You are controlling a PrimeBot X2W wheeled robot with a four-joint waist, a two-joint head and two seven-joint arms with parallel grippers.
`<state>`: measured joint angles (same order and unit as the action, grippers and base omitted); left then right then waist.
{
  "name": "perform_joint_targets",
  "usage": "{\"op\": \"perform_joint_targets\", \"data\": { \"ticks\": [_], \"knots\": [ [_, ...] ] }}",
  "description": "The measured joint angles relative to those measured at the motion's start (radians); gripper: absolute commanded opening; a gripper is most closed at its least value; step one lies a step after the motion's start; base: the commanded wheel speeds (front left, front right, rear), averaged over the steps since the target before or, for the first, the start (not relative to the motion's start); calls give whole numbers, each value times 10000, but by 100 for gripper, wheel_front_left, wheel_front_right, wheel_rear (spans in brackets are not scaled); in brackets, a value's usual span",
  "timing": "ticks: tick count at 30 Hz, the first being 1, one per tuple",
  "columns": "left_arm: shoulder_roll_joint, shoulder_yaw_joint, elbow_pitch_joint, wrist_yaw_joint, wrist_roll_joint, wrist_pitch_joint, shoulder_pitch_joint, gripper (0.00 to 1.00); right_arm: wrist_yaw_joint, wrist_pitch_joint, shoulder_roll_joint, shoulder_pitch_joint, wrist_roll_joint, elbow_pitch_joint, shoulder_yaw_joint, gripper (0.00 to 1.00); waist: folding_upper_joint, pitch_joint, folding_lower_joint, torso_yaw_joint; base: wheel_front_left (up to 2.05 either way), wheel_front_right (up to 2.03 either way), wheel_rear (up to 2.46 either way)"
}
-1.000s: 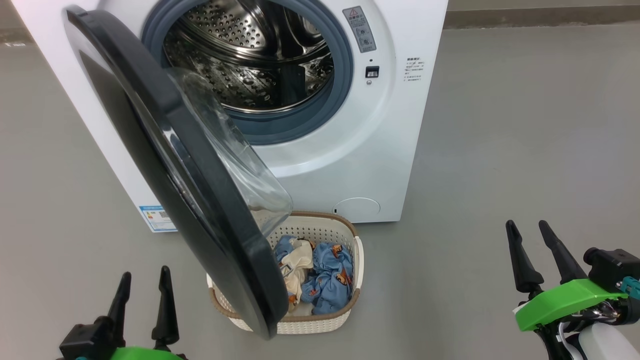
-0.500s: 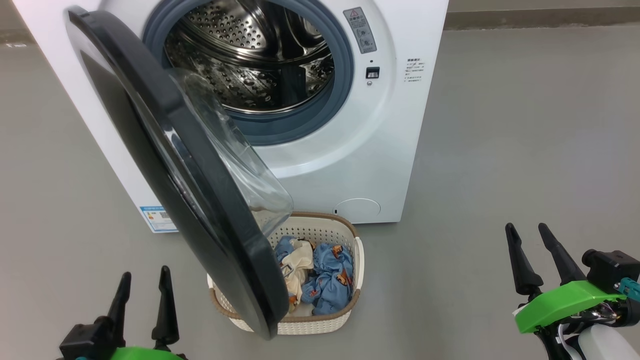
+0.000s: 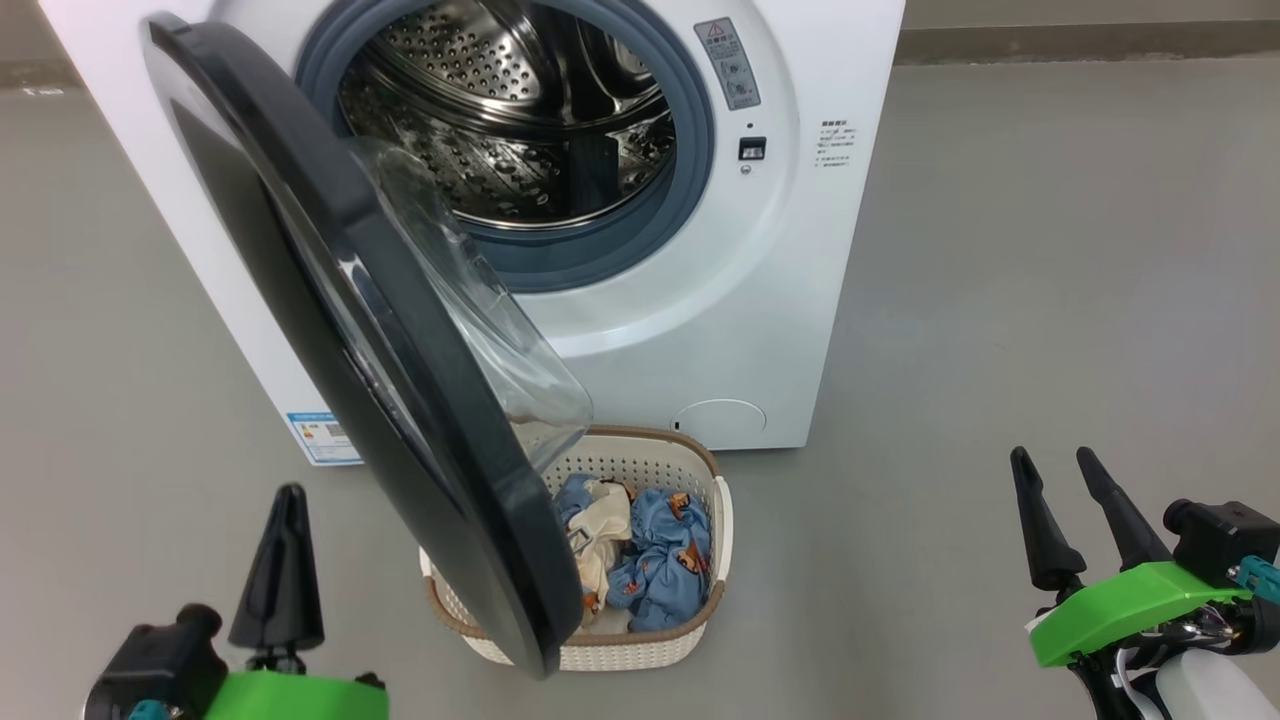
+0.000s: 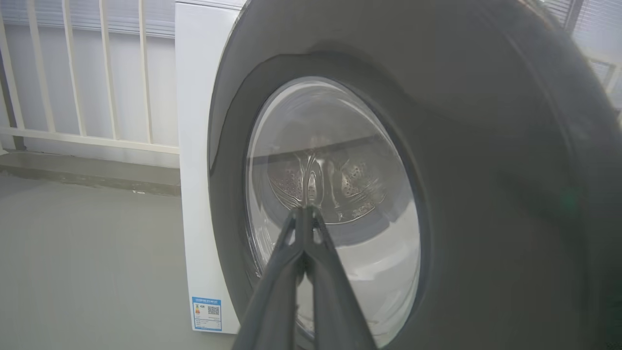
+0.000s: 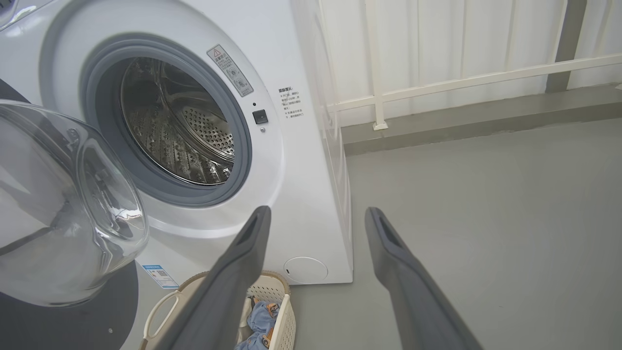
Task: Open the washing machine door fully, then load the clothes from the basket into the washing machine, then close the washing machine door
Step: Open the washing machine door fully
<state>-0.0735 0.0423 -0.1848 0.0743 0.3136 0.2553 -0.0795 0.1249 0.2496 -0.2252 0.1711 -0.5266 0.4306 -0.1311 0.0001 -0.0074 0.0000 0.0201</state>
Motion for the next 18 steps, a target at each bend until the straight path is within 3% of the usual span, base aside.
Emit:
{"op": "perform_joint_targets", "data": {
  "ticks": [8,18],
  "knots": [
    [109,458,2017,-2,-293,0,-32,0,0,-2,0,0,-2,8,-115,100,0,-17,0,19,0,0,0],
    [127,1870,4217,148,-646,-155,-50,0,0,-2,-2,1,-4,-2,-332,100,0,8,0,-104,0,0,0]
  ]
}}
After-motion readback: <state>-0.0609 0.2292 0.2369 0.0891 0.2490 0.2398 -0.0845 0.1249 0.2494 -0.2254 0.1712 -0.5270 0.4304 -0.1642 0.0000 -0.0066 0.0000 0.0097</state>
